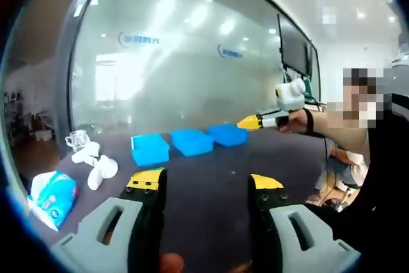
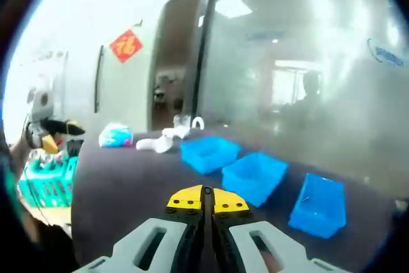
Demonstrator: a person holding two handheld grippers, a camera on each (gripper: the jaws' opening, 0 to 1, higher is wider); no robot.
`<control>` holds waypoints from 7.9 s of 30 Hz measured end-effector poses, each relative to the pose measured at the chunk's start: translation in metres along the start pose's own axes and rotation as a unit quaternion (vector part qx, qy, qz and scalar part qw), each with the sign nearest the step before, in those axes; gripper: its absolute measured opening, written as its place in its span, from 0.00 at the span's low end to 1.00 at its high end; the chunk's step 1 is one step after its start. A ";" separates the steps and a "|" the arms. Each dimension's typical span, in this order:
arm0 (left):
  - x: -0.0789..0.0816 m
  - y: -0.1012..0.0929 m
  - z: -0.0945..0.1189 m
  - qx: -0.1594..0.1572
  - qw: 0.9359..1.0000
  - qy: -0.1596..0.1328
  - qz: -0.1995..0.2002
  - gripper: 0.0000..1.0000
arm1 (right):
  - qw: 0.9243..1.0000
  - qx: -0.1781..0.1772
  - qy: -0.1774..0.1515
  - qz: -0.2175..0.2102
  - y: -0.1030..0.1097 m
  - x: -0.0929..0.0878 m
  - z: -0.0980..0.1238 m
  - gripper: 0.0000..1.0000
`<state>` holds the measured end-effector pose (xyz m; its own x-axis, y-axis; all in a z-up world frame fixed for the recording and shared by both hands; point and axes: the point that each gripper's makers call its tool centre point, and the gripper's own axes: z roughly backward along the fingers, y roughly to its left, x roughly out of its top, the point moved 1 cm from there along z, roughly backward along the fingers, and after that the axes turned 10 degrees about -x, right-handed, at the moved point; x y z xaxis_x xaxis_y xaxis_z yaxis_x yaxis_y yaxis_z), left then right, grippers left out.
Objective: Sort the screws, nuts, and washers into the corresponding bins
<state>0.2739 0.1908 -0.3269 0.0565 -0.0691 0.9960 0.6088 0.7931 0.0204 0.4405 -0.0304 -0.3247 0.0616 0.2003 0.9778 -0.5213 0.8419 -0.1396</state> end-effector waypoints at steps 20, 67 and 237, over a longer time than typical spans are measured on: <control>0.016 0.001 0.013 0.015 1.000 -0.027 0.003 0.50 | 0.994 -0.093 -0.019 -0.050 -0.039 0.036 -0.109 0.01; 0.007 0.001 0.010 -0.028 0.998 -0.032 0.044 0.51 | 0.997 -0.075 0.000 -0.030 -0.038 0.030 -0.089 0.25; -0.002 0.004 0.003 -0.047 0.998 -0.001 0.029 0.51 | 1.000 -0.018 0.012 0.020 -0.005 -0.019 0.089 0.02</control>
<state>0.2738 0.1964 -0.3287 0.0925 -0.0231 0.9954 0.6763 0.7352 -0.0457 0.3669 -0.0831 -0.3284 0.0614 0.2463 0.9673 -0.4921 0.8506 -0.1853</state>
